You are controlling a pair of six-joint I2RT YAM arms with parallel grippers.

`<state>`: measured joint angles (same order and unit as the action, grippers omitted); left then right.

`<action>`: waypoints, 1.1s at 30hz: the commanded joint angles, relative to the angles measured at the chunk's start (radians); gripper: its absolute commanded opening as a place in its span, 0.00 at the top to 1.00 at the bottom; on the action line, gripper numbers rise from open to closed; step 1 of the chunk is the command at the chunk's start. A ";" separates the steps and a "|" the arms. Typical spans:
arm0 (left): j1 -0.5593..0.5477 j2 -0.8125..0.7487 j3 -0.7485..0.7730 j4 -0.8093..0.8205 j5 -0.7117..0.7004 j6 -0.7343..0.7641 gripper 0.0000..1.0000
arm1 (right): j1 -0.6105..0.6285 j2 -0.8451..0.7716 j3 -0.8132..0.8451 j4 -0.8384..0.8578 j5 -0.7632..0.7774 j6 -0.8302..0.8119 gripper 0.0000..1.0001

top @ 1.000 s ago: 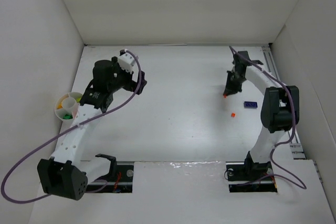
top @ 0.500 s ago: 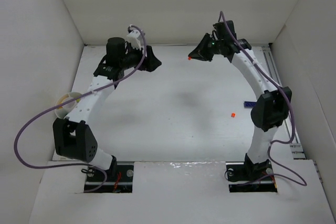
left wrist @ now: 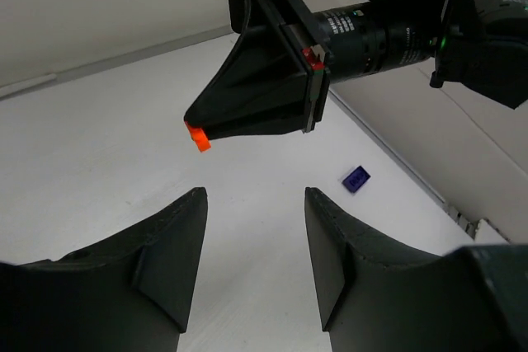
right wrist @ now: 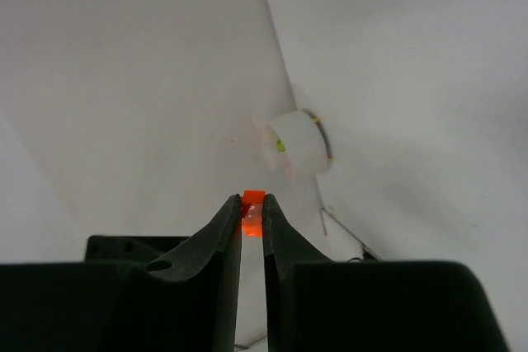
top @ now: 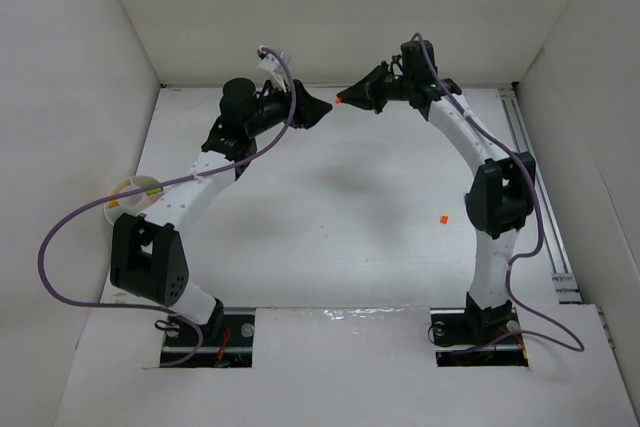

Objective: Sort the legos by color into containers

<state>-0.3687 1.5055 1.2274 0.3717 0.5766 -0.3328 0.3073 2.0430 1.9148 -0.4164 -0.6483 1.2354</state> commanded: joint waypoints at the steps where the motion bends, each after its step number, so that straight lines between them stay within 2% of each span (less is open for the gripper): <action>1: 0.008 -0.008 -0.034 0.180 0.012 -0.115 0.53 | -0.017 -0.010 -0.016 0.203 -0.114 0.220 1.00; 3: 0.008 0.002 -0.034 0.191 -0.021 -0.147 0.57 | -0.028 0.000 -0.025 0.215 -0.114 0.279 1.00; 13: -0.004 0.032 -0.025 0.202 -0.073 -0.170 0.55 | -0.028 -0.058 -0.083 0.202 -0.065 0.297 1.00; 25: -0.058 0.071 -0.043 0.231 -0.165 -0.117 0.69 | -0.010 -0.089 -0.062 0.142 -0.004 0.265 1.00; 29: -0.058 0.099 -0.020 0.178 -0.221 -0.098 0.69 | 0.001 -0.099 -0.051 0.117 0.022 0.242 1.00; 33: -0.058 0.117 -0.002 0.168 -0.230 -0.098 0.61 | 0.001 -0.099 -0.042 0.117 0.022 0.233 1.00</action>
<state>-0.4282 1.6268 1.1908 0.5171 0.3763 -0.4458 0.2970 2.0010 1.8221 -0.2813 -0.6418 1.4540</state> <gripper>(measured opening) 0.383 0.176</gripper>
